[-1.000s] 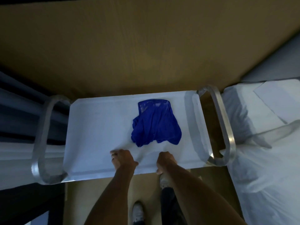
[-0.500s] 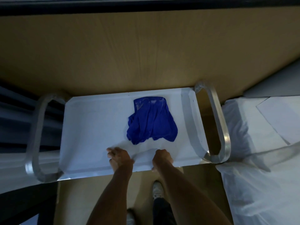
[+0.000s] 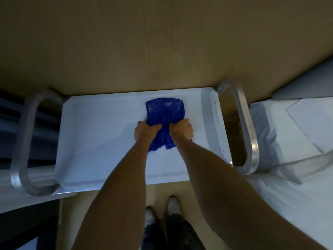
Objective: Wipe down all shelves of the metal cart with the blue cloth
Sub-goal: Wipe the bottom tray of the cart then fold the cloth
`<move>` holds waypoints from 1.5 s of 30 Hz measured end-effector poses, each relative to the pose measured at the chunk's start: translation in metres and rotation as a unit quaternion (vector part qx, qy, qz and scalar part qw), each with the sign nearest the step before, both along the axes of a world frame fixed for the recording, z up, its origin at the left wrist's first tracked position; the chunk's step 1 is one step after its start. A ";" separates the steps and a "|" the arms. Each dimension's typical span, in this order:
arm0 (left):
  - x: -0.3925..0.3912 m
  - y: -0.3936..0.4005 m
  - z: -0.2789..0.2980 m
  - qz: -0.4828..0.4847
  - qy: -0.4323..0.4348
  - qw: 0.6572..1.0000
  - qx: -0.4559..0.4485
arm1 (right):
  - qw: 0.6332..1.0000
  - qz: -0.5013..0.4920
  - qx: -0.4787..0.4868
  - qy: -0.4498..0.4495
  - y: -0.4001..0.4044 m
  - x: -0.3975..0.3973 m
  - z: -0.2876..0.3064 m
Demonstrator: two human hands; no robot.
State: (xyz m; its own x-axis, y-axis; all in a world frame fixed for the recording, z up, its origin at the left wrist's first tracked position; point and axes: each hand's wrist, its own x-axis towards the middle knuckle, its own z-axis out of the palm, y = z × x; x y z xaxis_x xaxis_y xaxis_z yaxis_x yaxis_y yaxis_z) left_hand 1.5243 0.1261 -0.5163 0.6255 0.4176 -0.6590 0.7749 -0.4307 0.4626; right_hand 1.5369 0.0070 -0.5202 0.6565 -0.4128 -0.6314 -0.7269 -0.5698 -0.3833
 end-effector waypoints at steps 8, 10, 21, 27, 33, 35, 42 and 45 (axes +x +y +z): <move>-0.050 -0.003 0.013 0.077 -0.044 0.986 -0.138 | 0.985 -0.098 0.125 -0.071 0.007 -0.059 0.019; -0.065 0.001 0.025 0.163 -0.043 0.966 -0.194 | 0.979 -0.119 0.153 -0.063 0.006 -0.074 0.028; -0.202 0.023 0.054 0.238 0.037 0.904 -0.353 | 0.934 -0.213 0.277 -0.070 0.010 -0.199 0.044; -0.325 0.053 0.034 0.253 0.025 0.886 -0.387 | 0.910 -0.252 0.319 -0.074 0.033 -0.318 0.027; -0.430 0.092 -0.047 0.246 0.070 0.939 -0.229 | 0.888 -0.309 0.339 0.034 0.073 -0.446 -0.041; -0.456 0.100 -0.068 0.230 0.091 0.949 -0.196 | 0.891 -0.304 0.335 0.045 0.084 -0.472 -0.072; -0.467 0.114 -0.243 0.154 0.037 0.979 -0.133 | 0.890 -0.234 0.390 -0.017 0.101 -0.482 -0.223; -0.456 0.109 -0.317 0.130 0.005 0.983 -0.126 | 0.899 -0.198 0.390 -0.035 0.090 -0.473 -0.297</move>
State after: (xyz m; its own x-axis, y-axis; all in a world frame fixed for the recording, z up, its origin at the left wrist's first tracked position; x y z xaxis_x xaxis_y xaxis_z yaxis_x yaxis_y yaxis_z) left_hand 1.0687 0.2352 -0.8328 0.5126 0.3848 -0.7676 0.8486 -0.0904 0.5213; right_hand 1.0634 0.0967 -0.8168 0.6052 -0.0736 -0.7927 -0.7718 0.1897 -0.6069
